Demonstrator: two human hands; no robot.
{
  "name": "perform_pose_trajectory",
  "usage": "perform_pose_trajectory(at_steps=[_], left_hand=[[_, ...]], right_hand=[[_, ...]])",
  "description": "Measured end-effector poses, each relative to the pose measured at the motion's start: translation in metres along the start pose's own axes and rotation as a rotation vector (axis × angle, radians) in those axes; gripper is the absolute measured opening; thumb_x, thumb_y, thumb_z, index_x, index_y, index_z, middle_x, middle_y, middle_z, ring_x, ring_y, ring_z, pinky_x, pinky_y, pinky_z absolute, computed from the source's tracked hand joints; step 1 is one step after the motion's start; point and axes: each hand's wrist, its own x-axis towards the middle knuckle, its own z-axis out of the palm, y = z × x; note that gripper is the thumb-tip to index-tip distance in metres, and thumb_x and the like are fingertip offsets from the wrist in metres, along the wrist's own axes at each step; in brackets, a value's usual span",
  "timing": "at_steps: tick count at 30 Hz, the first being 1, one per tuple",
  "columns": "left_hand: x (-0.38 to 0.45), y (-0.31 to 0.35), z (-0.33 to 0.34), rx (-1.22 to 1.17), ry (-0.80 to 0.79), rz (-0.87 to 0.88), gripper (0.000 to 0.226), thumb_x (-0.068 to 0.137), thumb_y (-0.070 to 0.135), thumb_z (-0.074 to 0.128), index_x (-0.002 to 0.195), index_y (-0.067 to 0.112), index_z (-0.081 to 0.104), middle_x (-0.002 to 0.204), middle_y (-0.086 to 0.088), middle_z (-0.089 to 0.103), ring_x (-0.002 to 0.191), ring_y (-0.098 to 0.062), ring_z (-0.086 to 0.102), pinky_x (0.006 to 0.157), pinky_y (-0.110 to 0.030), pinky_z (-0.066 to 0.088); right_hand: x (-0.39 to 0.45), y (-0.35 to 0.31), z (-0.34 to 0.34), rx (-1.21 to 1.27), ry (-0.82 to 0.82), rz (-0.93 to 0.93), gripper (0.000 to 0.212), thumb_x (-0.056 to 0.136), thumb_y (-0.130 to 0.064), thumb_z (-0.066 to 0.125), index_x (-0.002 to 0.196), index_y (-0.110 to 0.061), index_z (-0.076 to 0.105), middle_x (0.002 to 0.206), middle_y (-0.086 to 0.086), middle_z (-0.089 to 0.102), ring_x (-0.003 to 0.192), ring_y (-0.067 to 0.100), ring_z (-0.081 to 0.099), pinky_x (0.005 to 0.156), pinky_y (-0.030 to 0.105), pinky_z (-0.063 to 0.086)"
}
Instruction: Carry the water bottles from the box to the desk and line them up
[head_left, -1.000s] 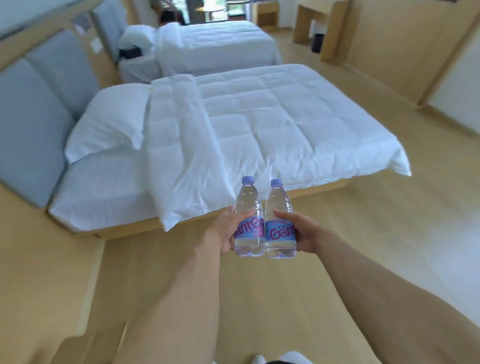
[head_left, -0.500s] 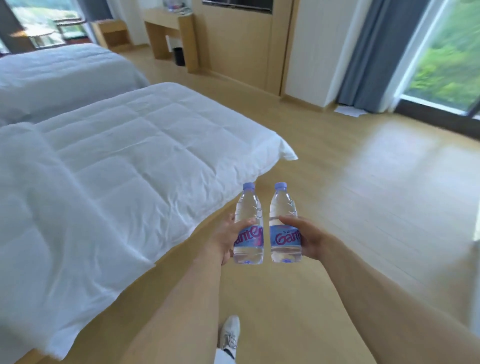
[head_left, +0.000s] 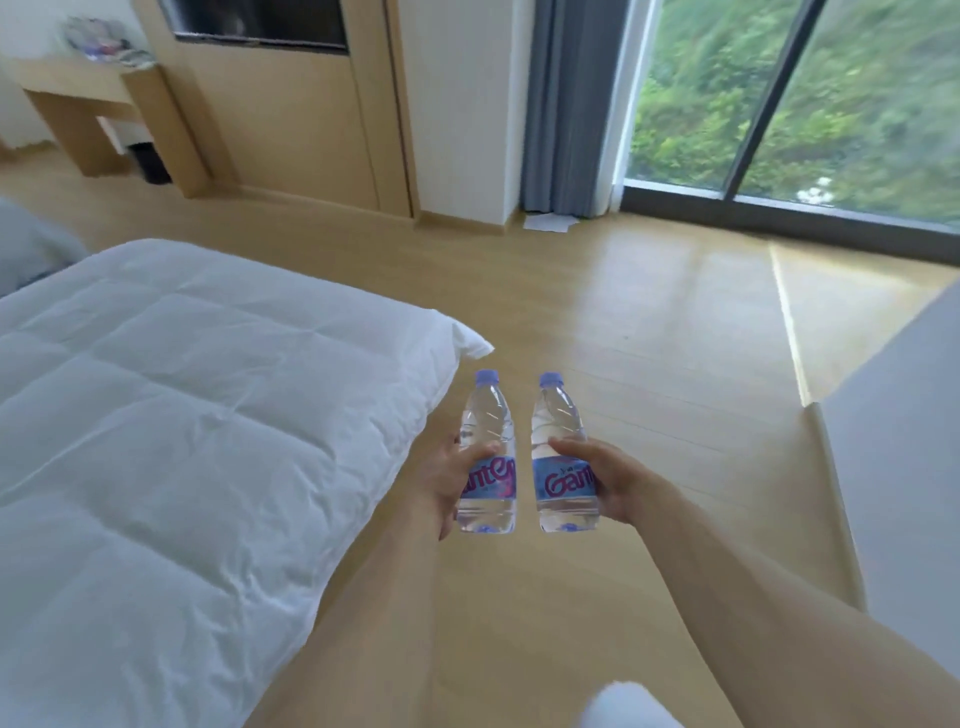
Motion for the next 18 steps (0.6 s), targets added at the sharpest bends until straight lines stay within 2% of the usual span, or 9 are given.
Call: perform_pose_trajectory(at_steps=[4,7,10,14,18], left_hand=[[0.045,0.011,0.014,0.031,-0.034,-0.029,0.055,0.059,0.033,0.081,0.11,0.018,0.063,0.083,-0.009,0.075,0.071,-0.027,0.072,0.066,-0.041,0.06],[0.082,0.023,0.03,0.08,-0.06,-0.046,0.061,0.057,0.038,0.081,0.112,0.019,0.063,0.084,-0.01,0.075,0.072,-0.028,0.073,0.068,-0.046,0.06],[0.123,0.036,0.048,0.116,-0.056,-0.039,0.068,0.055,0.041,0.083,0.115,0.015,0.062,0.091,-0.015,0.076,0.078,-0.031,0.073,0.077,-0.056,0.059],[0.18,0.063,0.076,0.12,-0.028,-0.031,0.073,0.052,0.045,0.083,0.116,0.018,0.062,0.096,-0.016,0.076,0.08,-0.031,0.074,0.078,-0.056,0.059],[0.233,0.098,0.11,0.078,0.004,-0.038,0.065,0.062,0.039,0.081,0.12,0.016,0.061,0.108,-0.022,0.073,0.086,-0.035,0.072,0.085,-0.061,0.056]], right_hand=[[0.027,-0.017,-0.019,0.032,0.057,0.006,0.032,0.084,-0.026,0.073,0.109,-0.007,0.066,0.097,0.02,0.074,0.081,0.032,0.073,0.083,0.046,0.056],[0.051,-0.034,-0.04,0.072,0.089,-0.002,0.04,0.085,-0.026,0.074,0.117,-0.005,0.064,0.101,0.02,0.074,0.085,0.033,0.072,0.084,0.047,0.057],[0.082,-0.059,-0.062,0.081,0.095,-0.014,0.046,0.085,-0.027,0.074,0.122,-0.004,0.061,0.103,0.021,0.073,0.087,0.034,0.072,0.085,0.048,0.057],[0.129,-0.106,-0.089,0.05,0.086,-0.028,0.049,0.083,-0.029,0.076,0.124,-0.004,0.061,0.103,0.021,0.073,0.087,0.034,0.071,0.086,0.048,0.056],[0.168,-0.158,-0.116,0.039,0.065,-0.032,0.048,0.079,-0.03,0.077,0.118,-0.007,0.062,0.102,0.021,0.072,0.086,0.034,0.07,0.088,0.049,0.055]])
